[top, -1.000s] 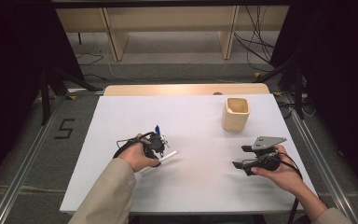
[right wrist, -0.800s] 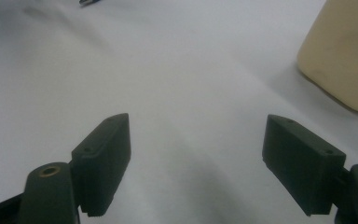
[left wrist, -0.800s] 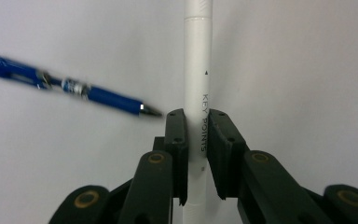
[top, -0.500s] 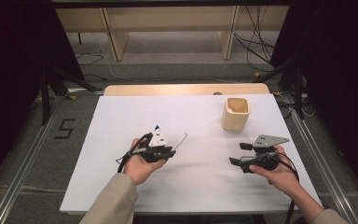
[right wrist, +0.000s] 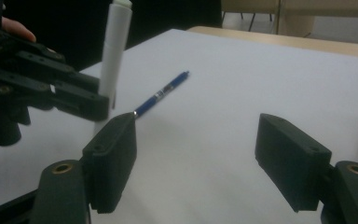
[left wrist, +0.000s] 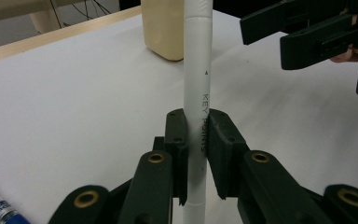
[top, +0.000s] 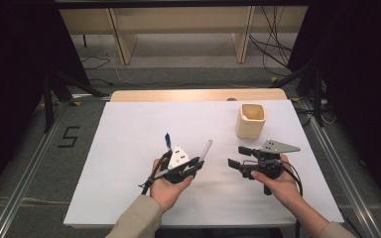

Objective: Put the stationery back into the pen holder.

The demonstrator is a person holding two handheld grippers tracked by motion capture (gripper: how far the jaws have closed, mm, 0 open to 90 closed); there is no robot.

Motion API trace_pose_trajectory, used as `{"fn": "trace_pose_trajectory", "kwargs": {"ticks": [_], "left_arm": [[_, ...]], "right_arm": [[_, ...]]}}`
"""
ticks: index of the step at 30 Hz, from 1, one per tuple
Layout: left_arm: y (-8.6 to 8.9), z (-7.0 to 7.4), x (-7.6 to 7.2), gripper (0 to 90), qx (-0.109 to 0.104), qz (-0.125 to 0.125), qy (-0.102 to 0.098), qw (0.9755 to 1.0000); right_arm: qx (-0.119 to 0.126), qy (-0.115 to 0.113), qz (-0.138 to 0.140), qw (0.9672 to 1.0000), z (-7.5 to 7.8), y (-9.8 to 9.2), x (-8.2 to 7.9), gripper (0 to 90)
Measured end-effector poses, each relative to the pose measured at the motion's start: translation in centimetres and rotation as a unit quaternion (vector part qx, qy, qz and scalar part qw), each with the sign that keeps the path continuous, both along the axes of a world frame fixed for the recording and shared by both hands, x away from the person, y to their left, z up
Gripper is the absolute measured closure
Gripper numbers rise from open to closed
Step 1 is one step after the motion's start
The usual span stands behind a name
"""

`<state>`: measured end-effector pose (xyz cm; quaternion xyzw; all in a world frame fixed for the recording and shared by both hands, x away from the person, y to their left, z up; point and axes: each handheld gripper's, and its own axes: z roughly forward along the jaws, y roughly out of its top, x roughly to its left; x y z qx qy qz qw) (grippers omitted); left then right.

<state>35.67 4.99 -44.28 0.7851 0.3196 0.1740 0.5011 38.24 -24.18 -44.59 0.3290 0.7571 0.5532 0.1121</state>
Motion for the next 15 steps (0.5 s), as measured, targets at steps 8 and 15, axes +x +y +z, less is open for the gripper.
{"fn": "trace_pose_trajectory", "kwargs": {"ticks": [8,15], "left_arm": [[-1.0,-0.4,-0.5,78.7,-0.007,0.006,-0.010,0.9999],[-1.6,-0.3,-0.6,78.7,-0.013,0.006,-0.012,0.9998]], "right_arm": [[0.022,-0.016,0.012,0.9996,1.0,3.1,0.1,33.2],[0.031,-0.023,0.027,0.9989,1.5,5.3,0.0,42.4]]}}
